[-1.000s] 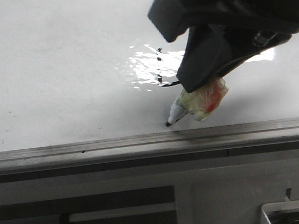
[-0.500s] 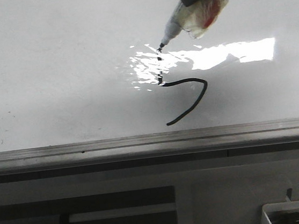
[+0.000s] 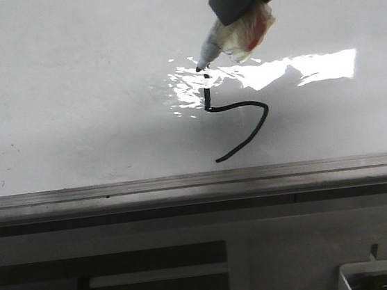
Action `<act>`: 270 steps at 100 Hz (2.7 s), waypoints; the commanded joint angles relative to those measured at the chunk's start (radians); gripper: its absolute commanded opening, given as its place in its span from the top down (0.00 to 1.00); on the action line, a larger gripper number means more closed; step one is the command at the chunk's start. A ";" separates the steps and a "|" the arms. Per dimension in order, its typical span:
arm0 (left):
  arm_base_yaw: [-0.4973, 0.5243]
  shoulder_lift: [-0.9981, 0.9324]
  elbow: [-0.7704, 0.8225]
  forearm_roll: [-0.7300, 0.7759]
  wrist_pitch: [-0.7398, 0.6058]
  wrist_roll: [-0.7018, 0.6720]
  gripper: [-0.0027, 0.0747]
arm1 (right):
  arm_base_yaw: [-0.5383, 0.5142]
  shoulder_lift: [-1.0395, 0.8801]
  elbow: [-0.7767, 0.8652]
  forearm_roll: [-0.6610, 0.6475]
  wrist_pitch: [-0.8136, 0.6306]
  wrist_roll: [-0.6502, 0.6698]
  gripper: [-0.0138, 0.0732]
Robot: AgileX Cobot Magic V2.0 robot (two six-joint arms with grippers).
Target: Write number 5 on whiteboard
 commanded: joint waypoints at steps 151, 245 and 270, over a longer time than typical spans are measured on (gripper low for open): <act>-0.001 0.006 -0.026 -0.004 -0.077 -0.005 0.99 | -0.044 0.032 -0.006 -0.033 -0.079 -0.001 0.91; -0.001 0.006 -0.026 -0.004 -0.077 -0.005 0.99 | -0.045 0.015 -0.004 -0.262 0.270 0.270 0.91; -0.001 0.006 -0.026 -0.004 -0.077 -0.005 0.99 | -0.039 -0.010 -0.013 -0.263 0.245 0.268 0.91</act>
